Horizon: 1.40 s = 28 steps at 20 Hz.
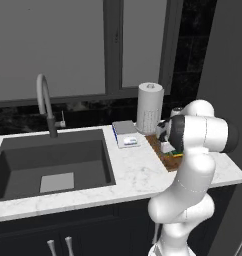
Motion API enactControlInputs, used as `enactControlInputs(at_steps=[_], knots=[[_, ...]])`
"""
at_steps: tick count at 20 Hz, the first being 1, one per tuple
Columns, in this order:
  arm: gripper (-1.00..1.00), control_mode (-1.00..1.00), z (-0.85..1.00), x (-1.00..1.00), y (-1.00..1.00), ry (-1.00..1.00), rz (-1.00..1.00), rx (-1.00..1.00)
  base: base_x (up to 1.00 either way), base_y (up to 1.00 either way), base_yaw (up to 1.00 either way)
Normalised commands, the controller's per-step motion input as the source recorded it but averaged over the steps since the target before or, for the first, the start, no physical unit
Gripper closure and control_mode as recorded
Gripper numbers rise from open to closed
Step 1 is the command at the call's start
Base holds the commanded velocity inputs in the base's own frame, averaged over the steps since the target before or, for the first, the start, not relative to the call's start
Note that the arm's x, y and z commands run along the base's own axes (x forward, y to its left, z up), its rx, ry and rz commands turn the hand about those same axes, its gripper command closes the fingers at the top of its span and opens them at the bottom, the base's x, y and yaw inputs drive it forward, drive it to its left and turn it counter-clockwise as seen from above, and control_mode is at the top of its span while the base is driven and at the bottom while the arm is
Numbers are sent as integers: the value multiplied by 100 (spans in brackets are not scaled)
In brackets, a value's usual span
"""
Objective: Pick up the sponge from the counter and clean the cutting board by briefly scrubbing or pressing down on the cutting board. Once finished, release the sponge.
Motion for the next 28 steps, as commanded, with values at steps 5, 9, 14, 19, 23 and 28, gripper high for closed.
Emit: enactControlInputs(at_steps=[5,9,14,19,23,28], knots=[[100,-100,-13,20,-63,-1,0,0,0,0,0],[100,-100,-21,18,-35,-5,0,0,0,0,0],[100,-100,-66,-22,0,0,0,0,0,0,0],[100,-100,-61,-62,40,0,0,0,0,0,0],[100,-100,-41,-67,96,-1,0,0,0,0,0],[100,-100,-30,-27,100,-1,-1,0,0,0,0]])
